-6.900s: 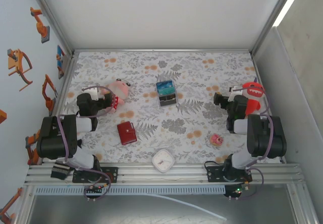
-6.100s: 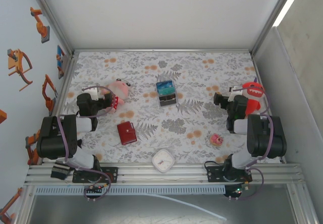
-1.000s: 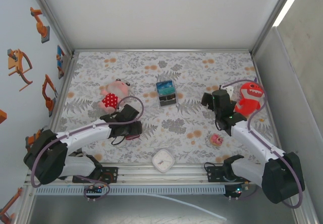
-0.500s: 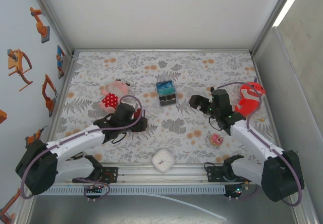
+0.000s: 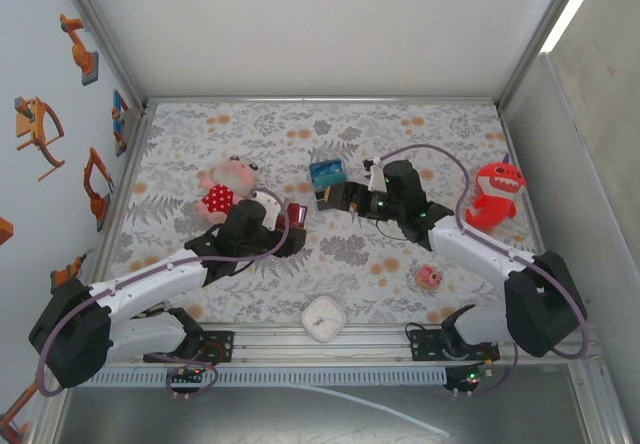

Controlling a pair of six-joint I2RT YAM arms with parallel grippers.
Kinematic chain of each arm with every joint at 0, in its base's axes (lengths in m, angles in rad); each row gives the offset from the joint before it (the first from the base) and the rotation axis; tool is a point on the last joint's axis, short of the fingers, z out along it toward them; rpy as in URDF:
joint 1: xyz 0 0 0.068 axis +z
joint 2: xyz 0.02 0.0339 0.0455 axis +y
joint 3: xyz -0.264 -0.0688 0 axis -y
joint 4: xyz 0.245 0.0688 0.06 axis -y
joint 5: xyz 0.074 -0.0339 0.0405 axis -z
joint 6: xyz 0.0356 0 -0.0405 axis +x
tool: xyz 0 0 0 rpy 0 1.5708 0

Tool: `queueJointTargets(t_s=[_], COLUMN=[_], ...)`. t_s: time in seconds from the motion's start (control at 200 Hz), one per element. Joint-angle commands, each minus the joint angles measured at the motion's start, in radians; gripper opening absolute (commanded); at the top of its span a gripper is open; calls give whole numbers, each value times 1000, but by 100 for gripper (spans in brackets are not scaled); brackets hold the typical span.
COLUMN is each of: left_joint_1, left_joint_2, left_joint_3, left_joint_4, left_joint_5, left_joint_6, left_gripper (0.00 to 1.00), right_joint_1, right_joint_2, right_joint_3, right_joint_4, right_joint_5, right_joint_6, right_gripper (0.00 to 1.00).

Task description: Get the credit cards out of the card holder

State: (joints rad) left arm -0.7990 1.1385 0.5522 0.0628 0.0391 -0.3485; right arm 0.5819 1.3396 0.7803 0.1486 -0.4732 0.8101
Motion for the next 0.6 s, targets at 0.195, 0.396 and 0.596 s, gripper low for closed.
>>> queueJointTargets(t_s=[0.195, 0.396, 0.596], left_joint_1=[-12, -17, -19], left_joint_2=[38, 51, 59], left_joint_3=[53, 66, 83], left_joint_4=[125, 154, 160], left_joint_5=[55, 68, 81], left_joint_6=[77, 69, 63], left_gripper=[73, 73, 73], right_joint_1=[78, 101, 113], right_joint_2=[105, 147, 172], right_joint_3=[125, 148, 159], right_joint_4=[7, 14, 28], right_joint_5=[-37, -50, -60], right_joint_6=[-43, -42, -38], right_gripper=[74, 73, 70])
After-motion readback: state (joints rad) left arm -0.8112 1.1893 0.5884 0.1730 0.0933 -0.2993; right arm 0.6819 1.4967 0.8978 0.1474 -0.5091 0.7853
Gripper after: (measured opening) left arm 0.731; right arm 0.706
